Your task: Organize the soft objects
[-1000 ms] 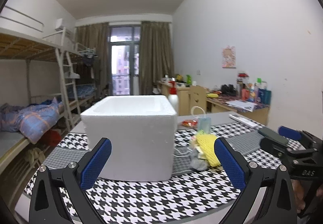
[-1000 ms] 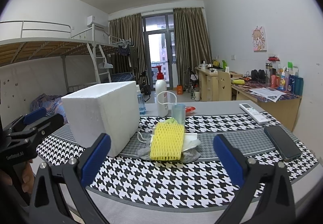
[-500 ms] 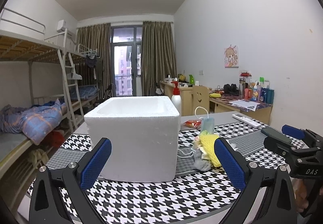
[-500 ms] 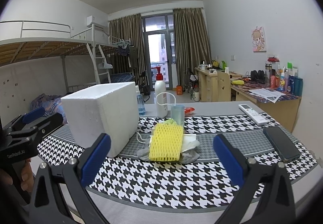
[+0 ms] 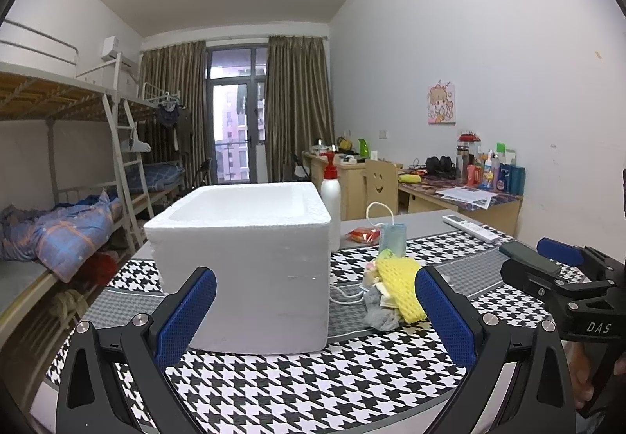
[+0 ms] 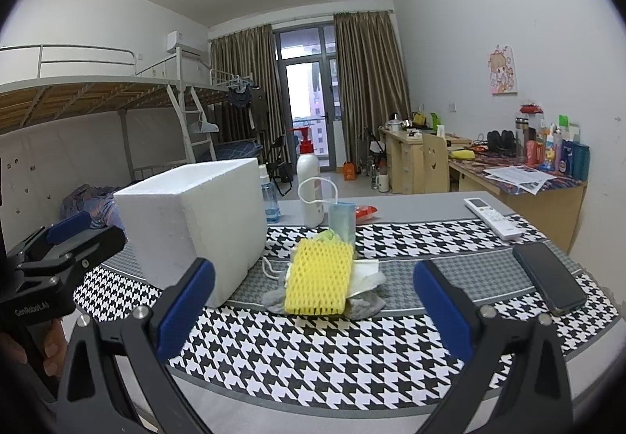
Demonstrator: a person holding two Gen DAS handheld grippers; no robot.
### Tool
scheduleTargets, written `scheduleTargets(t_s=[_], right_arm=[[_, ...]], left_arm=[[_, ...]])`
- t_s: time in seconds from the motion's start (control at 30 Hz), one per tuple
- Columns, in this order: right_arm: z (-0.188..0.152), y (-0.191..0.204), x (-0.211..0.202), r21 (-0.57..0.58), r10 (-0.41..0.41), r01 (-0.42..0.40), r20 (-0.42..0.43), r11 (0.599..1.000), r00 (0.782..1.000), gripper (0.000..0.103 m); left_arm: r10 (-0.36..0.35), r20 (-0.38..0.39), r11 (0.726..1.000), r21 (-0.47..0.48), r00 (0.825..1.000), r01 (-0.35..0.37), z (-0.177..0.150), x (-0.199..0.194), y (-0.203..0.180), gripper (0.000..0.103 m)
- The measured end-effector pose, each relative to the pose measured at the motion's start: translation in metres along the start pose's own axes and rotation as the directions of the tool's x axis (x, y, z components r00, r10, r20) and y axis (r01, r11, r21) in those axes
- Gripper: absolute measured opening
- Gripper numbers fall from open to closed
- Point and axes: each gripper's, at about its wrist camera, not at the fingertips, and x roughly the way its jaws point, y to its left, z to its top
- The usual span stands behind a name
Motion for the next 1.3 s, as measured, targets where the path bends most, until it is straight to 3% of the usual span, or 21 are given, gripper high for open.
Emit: scheduleTargets(t_s=[0.6,1.3], right_arm=[[0.011,-0.022,0.014,-0.012,-0.040,0.040,-0.021,0.999,0.999,0.102],[0.011,-0.059,0.039,0.000,-0.075,0.075,-0.083,0.997,0.994,0.102]], left_arm=[[-0.064,-0.029,0.998,0.010,0.998,0.064,0.008,0.024,-0.023,0.102],[-0.120,-0.126,0.992,0.022,0.985,0.124,0.007,0.061,-0.058,0.102]])
